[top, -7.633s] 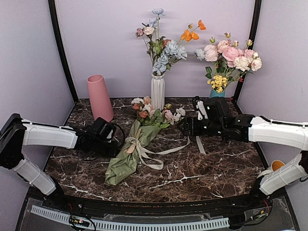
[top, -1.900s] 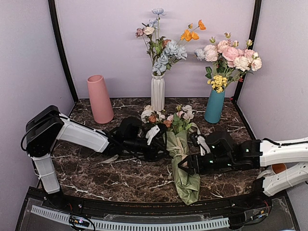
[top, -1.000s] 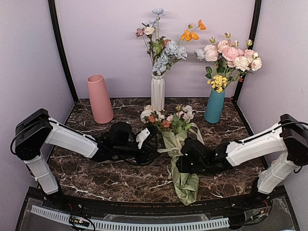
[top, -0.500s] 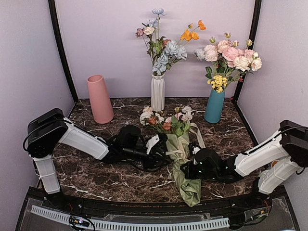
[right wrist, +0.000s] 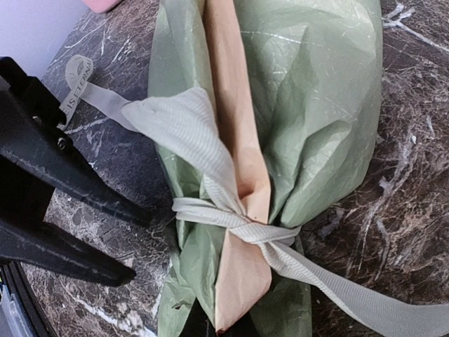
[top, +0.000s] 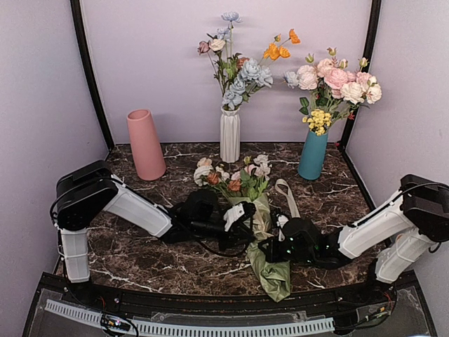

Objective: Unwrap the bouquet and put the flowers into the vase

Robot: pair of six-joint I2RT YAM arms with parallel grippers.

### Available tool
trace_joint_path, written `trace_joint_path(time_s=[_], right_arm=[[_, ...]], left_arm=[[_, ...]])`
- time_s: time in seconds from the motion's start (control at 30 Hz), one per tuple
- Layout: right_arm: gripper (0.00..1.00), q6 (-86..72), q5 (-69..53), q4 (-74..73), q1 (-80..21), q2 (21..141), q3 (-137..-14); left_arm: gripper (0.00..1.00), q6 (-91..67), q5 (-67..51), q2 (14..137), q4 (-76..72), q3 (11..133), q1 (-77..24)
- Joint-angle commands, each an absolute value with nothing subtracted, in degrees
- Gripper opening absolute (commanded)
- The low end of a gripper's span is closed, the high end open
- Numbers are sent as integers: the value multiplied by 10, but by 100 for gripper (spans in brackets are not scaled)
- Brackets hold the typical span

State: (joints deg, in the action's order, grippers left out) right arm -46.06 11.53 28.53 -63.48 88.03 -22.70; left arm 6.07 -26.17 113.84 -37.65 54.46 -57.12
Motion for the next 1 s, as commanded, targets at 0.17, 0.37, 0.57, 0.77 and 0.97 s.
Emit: trace_joint_path(time_s=[0.17,0.37,0.57,0.77,0.97], right_arm=[[0,-451,93,237,-649,906,-220],[0,-449,95,236,-650,911,-228],[0,-448,98,231,-651,909,-229],[0,-444,92,230,-651,909,-234],[0,-445,95,206,-651,909,-251]], left_arm=[[21,101,-214,1153,-366,575,-571],[20,111,-221,1169,-354,589,-572],[19,135,-199,1177,-327,592,-572],[11,154,-182,1189,-320,594,-573],[0,158,-167,1178,-325,584,-573]])
